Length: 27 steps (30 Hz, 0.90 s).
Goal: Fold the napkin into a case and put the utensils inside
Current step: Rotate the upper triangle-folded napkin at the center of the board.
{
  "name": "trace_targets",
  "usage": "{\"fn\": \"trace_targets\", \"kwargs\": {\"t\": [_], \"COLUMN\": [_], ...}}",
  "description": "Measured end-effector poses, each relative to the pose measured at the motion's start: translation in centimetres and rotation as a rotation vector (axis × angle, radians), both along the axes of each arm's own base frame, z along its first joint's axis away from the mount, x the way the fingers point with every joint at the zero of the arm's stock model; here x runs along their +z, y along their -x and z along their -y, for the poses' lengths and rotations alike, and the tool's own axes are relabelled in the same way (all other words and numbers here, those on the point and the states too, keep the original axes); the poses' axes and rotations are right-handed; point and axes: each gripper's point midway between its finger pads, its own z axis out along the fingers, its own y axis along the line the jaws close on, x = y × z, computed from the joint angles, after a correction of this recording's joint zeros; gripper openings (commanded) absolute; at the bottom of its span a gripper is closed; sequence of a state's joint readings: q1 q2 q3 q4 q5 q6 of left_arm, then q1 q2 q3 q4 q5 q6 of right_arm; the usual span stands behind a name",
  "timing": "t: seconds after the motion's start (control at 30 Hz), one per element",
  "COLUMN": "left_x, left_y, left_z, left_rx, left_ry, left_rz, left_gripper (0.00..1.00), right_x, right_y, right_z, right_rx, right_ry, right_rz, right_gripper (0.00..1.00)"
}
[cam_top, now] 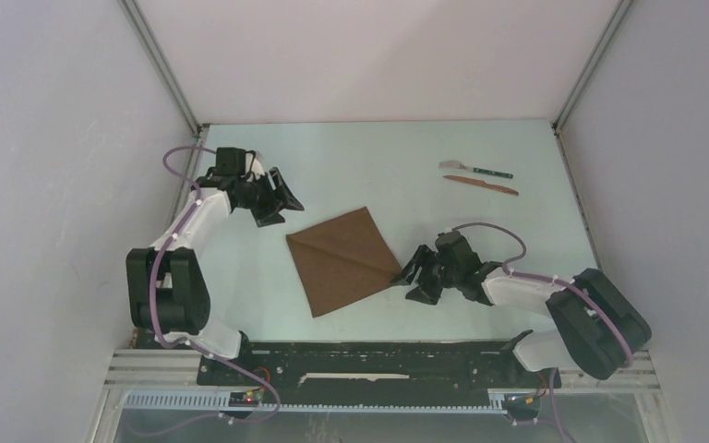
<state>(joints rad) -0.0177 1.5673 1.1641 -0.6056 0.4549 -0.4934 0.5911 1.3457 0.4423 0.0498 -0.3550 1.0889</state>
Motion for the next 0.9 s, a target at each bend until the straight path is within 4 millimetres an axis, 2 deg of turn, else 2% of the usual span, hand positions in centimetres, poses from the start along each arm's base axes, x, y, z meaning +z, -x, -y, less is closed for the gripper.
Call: {"fn": "trace_targets", "kwargs": {"t": [0.1, 0.2, 0.3, 0.47, 0.57, 0.67, 0.8, 0.9], "left_x": [1.1, 3.0, 4.4, 4.8, 4.8, 4.8, 4.7, 4.2], "left_y": [1.3, 1.8, 2.0, 2.3, 2.3, 2.3, 2.0, 1.5], "left_z": [0.4, 0.5, 0.7, 0.9, 1.0, 1.0, 1.0, 1.0], "left_rx": [-0.017, -0.026, -0.037, -0.055, -0.058, -0.058, -0.059, -0.063], "left_ry": [0.008, 0.016, 0.022, 0.034, 0.036, 0.036, 0.035, 0.031], "left_rz": [0.025, 0.084, 0.129, 0.140, 0.141, 0.141, 0.132, 0.114], "left_gripper": [0.70, 0.70, 0.70, 0.70, 0.70, 0.70, 0.70, 0.70], "right_x": [-0.1, -0.3, -0.8, -1.7, -1.9, -2.2, -2.2, -2.1], "right_y": [-0.8, -1.6, -2.3, -3.0, -3.2, -3.6, -4.9, -7.6], "right_z": [-1.2, -1.7, -1.8, -2.0, -2.2, -1.9, -0.5, 2.0], "right_rx": [-0.059, -0.123, -0.184, -0.247, -0.265, -0.278, -0.280, -0.269], "right_ry": [-0.033, -0.040, -0.031, -0.037, -0.047, -0.042, -0.021, 0.042], "right_rz": [-0.007, -0.009, -0.013, -0.045, -0.056, -0.055, -0.017, 0.040], "right_gripper": [0.64, 0.48, 0.38, 0.25, 0.11, 0.02, 0.00, 0.02]}}
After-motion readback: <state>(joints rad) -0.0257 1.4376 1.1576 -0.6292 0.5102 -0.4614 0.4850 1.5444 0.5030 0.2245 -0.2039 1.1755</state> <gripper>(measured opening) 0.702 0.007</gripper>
